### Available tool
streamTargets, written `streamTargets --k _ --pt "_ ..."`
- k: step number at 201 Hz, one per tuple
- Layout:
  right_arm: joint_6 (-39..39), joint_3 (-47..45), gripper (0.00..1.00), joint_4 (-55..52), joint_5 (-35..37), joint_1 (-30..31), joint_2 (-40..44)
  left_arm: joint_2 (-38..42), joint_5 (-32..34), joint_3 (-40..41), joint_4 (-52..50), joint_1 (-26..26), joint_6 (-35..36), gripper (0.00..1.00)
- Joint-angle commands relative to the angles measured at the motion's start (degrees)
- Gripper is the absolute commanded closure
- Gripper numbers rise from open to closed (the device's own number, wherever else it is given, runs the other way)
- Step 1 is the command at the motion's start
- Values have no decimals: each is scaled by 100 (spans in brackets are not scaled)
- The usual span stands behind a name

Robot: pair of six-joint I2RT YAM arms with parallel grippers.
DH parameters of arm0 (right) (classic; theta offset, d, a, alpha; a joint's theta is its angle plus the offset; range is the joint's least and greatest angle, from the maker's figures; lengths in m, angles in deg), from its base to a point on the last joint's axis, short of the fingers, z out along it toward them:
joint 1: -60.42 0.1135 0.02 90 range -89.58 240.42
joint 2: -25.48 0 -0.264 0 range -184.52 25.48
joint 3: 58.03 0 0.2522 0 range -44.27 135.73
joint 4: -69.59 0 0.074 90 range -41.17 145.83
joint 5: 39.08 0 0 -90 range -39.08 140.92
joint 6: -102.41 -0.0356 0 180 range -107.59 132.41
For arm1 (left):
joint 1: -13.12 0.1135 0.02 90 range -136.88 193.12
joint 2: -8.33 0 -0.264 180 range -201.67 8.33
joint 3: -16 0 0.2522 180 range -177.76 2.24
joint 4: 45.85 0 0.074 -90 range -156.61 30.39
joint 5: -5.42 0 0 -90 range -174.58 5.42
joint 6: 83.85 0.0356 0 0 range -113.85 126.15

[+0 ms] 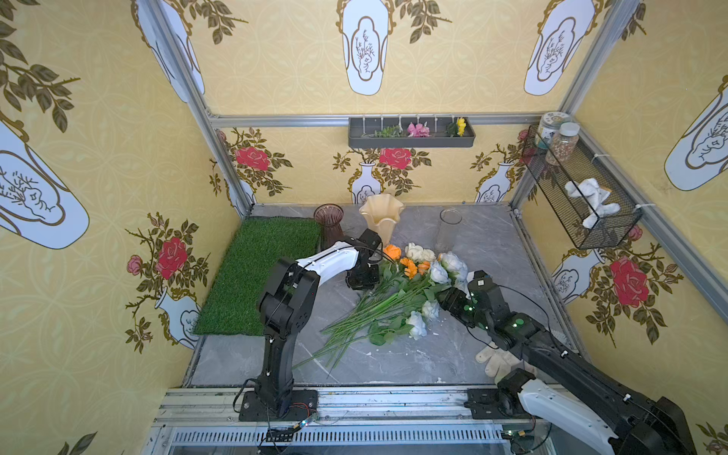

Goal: Arrange the flowers in different vases according to their colors
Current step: Pick up the flower at the center of the board.

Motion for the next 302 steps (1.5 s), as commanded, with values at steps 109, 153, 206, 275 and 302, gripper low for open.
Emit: streamTargets --k 109,153,206,275,302 --pt "-14 -58 34 97 48 2 145 -367 1188 -737 -786 -364 120 69" --pt "-24 -56 34 108 44 6 145 -565 1174 -913 -860 -381 279 63" --pt "-26 -56 34 107 56 0 139 -865 1059 -1117 -948 -399 414 65" --pt "-43 -65 33 106 73 6 141 -1018 1212 -1255 -961 -450 485 81" --pt "-40 -62 33 98 78 6 145 -964 1459 -1282 -959 -512 523 86"
